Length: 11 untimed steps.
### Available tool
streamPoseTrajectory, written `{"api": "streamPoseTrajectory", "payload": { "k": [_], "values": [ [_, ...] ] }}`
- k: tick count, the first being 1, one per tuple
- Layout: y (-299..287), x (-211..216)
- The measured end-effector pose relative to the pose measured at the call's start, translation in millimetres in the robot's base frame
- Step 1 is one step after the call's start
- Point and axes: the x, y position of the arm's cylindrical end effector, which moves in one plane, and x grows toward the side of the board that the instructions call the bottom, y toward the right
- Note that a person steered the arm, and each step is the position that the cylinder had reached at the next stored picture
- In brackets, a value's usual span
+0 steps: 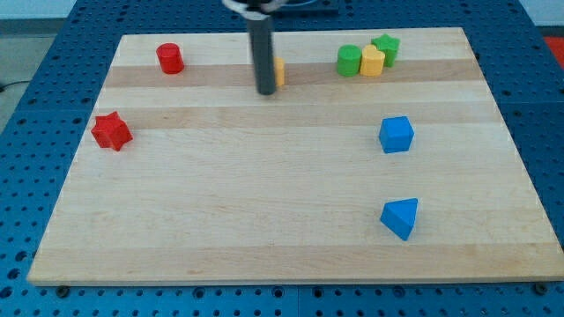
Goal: Push the yellow hexagon into the green circle
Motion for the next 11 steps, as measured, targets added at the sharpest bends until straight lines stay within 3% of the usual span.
{"api": "streamPoseTrajectory", "payload": {
  "k": [1, 2, 3, 4, 6, 7, 8, 10, 11],
  "values": [
    [7.0, -10.3],
    [-86.1, -7.3],
    [-136.3, -5.1],
    [-93.9, -47.7],
    [-7.2, -75.0],
    [-9.8, -66.4],
    [-85.4, -35.8],
    [45.2, -55.6],
    [75.1, -53.4]
  ]
}}
